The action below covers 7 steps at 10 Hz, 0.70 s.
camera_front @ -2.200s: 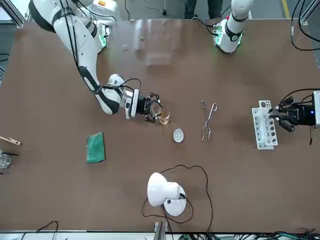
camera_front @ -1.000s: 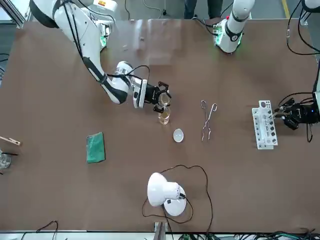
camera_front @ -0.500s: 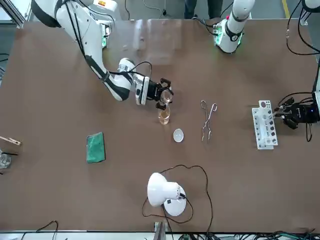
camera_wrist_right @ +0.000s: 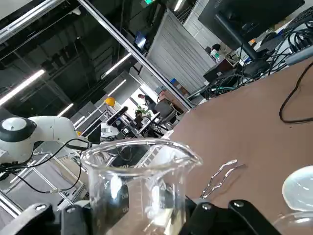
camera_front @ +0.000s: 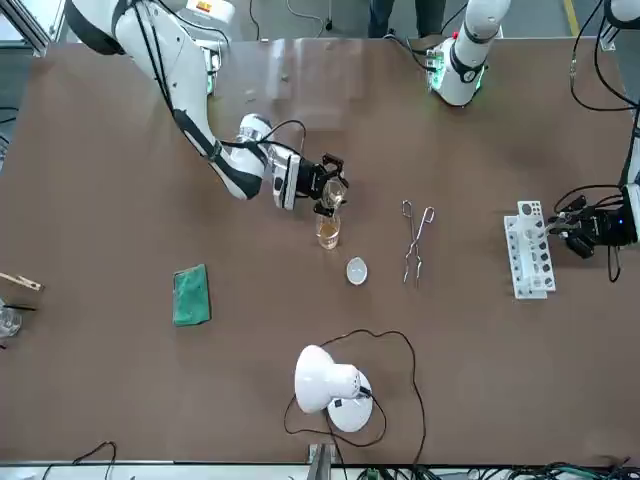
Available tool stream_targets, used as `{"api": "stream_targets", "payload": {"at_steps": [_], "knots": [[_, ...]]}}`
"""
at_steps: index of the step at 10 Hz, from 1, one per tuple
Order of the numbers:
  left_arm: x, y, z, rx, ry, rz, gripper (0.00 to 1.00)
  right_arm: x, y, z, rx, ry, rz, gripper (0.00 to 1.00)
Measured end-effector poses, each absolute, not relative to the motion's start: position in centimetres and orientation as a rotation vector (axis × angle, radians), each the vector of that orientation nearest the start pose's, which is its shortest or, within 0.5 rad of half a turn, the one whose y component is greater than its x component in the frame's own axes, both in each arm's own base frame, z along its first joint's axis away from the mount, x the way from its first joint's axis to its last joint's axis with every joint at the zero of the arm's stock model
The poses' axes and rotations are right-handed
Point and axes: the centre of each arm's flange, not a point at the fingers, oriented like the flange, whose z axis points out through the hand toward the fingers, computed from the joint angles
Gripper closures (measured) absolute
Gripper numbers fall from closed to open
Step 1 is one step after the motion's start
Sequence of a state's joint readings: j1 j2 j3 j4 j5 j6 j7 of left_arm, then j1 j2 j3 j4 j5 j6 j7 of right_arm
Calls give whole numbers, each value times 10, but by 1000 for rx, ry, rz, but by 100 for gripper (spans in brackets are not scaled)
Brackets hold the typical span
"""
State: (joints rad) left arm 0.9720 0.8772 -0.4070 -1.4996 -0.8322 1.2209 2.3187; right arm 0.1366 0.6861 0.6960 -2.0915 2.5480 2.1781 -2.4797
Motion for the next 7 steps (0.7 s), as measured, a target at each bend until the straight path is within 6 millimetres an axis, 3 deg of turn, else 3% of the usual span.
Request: {"api": "stream_targets", "payload": {"at_steps": [7], "knots": [[545,283,211,1181,-1201,1158,79,372,456,176,-1585,-268,-778,62]]}}
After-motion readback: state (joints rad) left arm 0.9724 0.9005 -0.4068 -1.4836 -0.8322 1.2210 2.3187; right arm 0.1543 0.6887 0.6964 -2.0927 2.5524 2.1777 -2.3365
